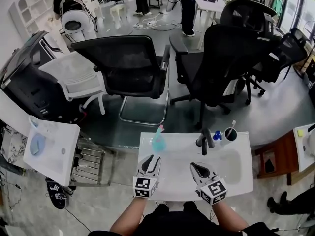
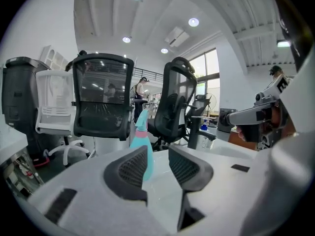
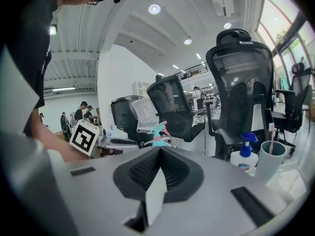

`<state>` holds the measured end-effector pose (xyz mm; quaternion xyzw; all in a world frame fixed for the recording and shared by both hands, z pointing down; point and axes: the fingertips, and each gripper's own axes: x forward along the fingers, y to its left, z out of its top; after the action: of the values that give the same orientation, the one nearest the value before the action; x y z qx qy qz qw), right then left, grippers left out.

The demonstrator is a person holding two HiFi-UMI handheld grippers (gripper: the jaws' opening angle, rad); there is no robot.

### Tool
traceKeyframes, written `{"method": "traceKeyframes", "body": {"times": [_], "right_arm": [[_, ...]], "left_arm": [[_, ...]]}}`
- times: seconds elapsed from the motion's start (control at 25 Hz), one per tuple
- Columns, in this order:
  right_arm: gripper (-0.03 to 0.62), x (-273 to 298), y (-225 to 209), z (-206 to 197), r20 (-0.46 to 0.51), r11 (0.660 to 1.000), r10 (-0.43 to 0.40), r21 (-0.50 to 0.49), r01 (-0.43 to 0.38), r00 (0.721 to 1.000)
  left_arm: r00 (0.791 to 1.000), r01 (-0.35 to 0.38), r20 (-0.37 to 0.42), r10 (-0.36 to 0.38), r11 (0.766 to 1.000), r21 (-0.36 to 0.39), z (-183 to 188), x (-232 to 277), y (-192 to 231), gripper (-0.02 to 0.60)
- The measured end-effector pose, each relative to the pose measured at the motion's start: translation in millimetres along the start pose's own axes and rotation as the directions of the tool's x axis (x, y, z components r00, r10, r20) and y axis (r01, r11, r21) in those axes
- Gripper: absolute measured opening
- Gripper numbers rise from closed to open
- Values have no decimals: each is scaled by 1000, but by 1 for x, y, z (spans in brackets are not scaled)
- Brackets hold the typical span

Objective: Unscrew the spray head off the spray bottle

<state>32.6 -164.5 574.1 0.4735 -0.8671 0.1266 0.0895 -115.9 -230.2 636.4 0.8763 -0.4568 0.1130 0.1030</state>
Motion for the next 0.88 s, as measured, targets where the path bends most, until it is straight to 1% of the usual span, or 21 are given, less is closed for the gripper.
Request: {"method": "traceKeyframes", "body": {"times": [0.12,0.24,0.28,0.36,0.48,0.76,0.88], "right_arm": [[6,1,-3,0,-4,1000,10,-4,-10,1000],[6,1,-8,-2,-7,1000,6,-3,-6,1000],[6,0,-10,-3,-9,1000,3,-1,-3,1000],[6,-1,-14,-6,-15,1000,-1,0,1,1000],[6,-1,-18,-10,-25,1000,-7,9,7,1000],[6,5,-17,-22,-54,1000,3,25,-2,999],[6,9,-16,-24,-59,1000,9,26,-7,998]], "left_arm": [[1000,-3,19,3,1000,-6,-1,6,1,250],[999,-22,37,22,1000,1,-4,12,8,379],[999,-28,40,27,1000,5,-5,15,10,407],[999,-33,39,33,999,8,-8,22,16,431],[999,-35,24,34,999,9,-14,35,24,448],[999,-41,0,41,999,18,-24,64,36,448],[999,-40,-18,41,998,56,-30,79,40,448]]}}
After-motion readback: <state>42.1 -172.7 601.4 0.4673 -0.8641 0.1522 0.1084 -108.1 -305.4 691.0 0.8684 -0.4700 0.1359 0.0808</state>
